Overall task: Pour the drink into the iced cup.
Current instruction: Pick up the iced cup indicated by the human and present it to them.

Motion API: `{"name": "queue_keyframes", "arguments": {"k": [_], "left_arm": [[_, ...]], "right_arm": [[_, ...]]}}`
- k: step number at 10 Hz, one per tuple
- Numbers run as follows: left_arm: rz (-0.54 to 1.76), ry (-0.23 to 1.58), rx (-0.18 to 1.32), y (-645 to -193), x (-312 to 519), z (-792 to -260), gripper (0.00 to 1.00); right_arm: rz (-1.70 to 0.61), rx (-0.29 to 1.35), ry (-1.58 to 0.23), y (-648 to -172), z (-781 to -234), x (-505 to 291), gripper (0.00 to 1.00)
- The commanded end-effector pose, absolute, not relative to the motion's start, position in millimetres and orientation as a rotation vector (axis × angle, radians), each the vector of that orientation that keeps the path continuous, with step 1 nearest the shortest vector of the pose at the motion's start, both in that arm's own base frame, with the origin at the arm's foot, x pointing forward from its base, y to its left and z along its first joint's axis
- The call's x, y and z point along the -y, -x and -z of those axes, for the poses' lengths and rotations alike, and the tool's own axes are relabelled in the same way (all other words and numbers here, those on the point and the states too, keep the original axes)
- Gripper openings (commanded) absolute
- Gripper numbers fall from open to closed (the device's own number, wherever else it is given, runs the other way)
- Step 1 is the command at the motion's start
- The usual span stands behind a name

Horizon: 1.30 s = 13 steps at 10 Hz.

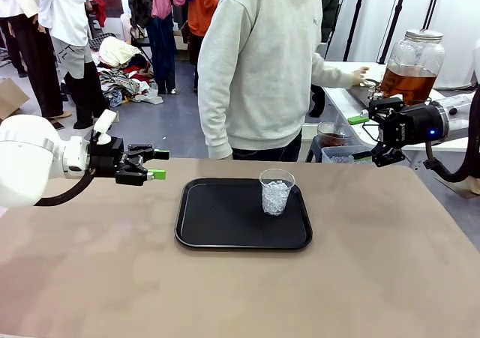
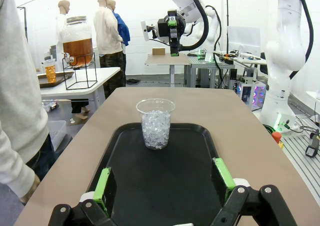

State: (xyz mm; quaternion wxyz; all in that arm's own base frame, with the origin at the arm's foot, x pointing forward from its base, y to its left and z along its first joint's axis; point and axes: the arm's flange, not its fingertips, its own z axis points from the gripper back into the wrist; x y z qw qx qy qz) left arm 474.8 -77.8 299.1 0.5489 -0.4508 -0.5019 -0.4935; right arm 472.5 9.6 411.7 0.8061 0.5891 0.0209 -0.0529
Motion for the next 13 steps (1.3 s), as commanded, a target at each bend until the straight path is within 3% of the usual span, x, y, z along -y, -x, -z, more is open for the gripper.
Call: {"name": "queue_keyframes", "arguments": {"k": [1,13], "left_arm": [[1.166,1.067,1.188,-475.0,78.9,-300.7,1.0],[1.166,1.067,1.188,-475.0,78.9,-300.7,1.0]], "right_arm": [[0.113,-0.044,-1.263,-472.7,-412.8,-9.8,1.0],[0.113,-0.044,-1.263,-472.7,-412.8,-9.8,1.0]]}}
